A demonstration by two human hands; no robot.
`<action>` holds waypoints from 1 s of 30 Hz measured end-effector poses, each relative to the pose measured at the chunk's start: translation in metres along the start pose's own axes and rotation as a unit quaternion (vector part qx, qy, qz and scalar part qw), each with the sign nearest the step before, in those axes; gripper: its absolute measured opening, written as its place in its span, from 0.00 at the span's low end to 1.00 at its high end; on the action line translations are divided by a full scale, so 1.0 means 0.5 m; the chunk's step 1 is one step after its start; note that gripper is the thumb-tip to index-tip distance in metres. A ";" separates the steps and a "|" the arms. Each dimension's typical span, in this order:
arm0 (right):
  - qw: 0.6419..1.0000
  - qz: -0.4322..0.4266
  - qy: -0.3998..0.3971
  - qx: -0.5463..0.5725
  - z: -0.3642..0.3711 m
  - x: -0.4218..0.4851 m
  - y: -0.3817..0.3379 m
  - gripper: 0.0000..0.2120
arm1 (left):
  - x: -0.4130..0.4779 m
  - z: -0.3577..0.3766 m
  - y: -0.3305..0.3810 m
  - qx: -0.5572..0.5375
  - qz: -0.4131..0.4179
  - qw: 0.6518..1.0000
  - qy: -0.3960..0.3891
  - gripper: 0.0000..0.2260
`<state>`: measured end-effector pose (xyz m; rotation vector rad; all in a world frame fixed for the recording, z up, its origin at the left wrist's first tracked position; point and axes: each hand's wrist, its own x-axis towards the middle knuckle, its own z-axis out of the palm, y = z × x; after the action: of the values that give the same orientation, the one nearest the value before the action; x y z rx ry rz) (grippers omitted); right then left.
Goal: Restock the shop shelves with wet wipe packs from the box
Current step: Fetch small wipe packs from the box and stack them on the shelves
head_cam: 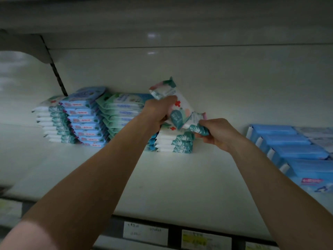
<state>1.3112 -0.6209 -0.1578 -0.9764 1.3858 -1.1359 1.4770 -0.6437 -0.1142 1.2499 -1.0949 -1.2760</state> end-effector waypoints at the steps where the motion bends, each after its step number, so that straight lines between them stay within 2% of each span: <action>1: 1.000 -0.005 0.020 0.007 0.005 0.006 -0.001 0.06 | 0.002 0.001 0.003 0.017 0.013 1.000 0.004 0.05; 3: 0.999 -0.015 0.047 0.006 0.013 0.019 -0.005 0.07 | 0.005 0.002 0.008 0.037 0.046 0.998 0.013 0.05; 6: 0.994 -0.040 0.079 -0.063 0.022 0.037 -0.008 0.08 | 0.008 -0.001 0.027 0.049 0.078 0.995 0.032 0.07; 9: 0.977 -0.065 0.105 -0.172 0.031 0.062 0.005 0.12 | 0.010 -0.006 0.043 0.041 0.058 0.997 0.037 0.07; 12: 0.960 -0.081 0.126 -0.235 0.049 0.076 0.017 0.15 | 0.012 -0.010 0.043 0.024 0.025 0.999 0.023 0.06; 15: 0.950 -0.078 0.132 -0.273 0.070 0.082 0.024 0.15 | 0.016 -0.014 0.036 0.009 0.010 1.000 0.008 0.06; 17: 0.936 -0.082 0.132 -0.316 0.084 0.077 0.025 0.11 | 0.020 -0.019 0.031 0.006 0.006 1.000 0.004 0.06; 18: 0.924 -0.086 0.136 -0.347 0.088 0.074 0.023 0.08 | 0.020 -0.021 0.028 0.004 0.004 1.000 0.001 0.05; 21: 0.863 -0.098 0.168 -0.467 0.098 0.062 0.020 0.12 | 0.022 -0.027 0.021 0.003 -0.002 1.000 -0.005 0.05; 23: 0.827 -0.100 0.176 -0.524 0.103 0.058 0.020 0.11 | 0.023 -0.033 0.017 -0.004 -0.009 1.000 -0.012 0.04; 30: 0.770 -0.099 0.167 -0.608 0.093 0.055 0.011 0.15 | 0.015 -0.048 0.014 -0.027 -0.033 0.999 -0.035 0.02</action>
<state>1.3542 -0.6521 -0.1695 -1.9029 2.4368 -0.4136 1.5014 -0.6507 -0.1094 1.2178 -1.0697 -1.3983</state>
